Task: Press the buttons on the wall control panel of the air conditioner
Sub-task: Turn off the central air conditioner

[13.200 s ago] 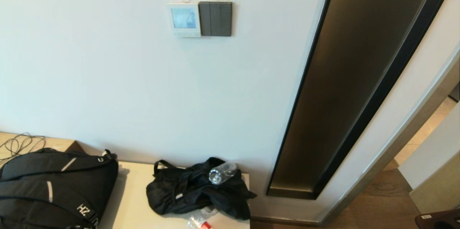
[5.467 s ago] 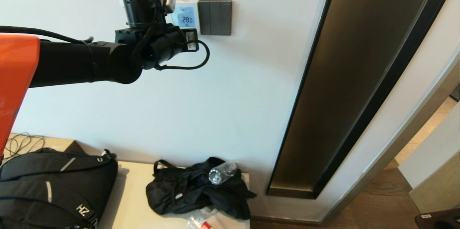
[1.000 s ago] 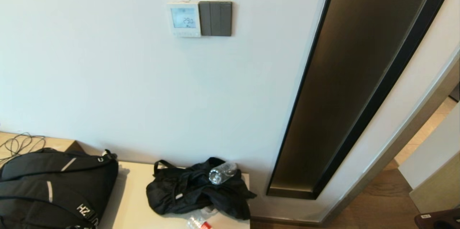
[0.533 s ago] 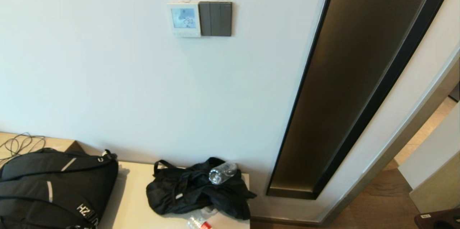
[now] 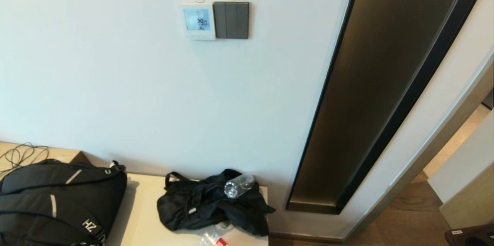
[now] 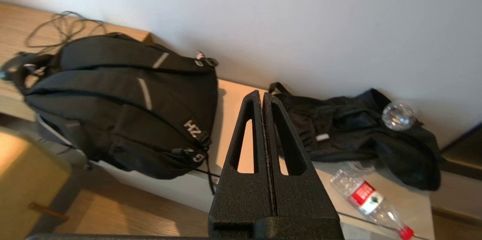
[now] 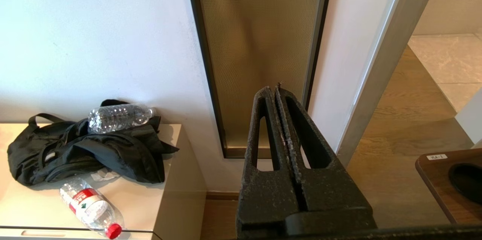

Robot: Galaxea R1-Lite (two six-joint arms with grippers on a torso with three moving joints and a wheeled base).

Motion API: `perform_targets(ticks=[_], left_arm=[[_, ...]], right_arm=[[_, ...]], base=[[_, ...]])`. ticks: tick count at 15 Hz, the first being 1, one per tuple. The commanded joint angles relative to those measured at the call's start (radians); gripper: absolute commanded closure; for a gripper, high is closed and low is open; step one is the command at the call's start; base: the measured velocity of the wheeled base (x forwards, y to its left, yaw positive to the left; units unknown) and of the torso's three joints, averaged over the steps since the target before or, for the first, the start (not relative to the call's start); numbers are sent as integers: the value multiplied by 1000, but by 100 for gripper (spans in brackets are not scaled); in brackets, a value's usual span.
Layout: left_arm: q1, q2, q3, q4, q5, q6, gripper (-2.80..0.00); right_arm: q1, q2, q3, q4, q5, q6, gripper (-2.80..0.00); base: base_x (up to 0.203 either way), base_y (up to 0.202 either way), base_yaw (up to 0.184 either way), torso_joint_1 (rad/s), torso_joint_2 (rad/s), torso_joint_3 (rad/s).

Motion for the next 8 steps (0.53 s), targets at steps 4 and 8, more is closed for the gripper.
perform_targets(ticks=[4, 8], left_arm=[[0, -93, 97, 0, -57, 1, 0], [-3, -162, 124, 5, -125, 2, 0]], right_arm=[[0, 0, 1, 0, 1, 0, 0], [0, 0, 2, 0, 0, 0, 0]], base=[[0, 0, 0, 0, 0, 0], [0, 0, 0, 0, 0, 0]])
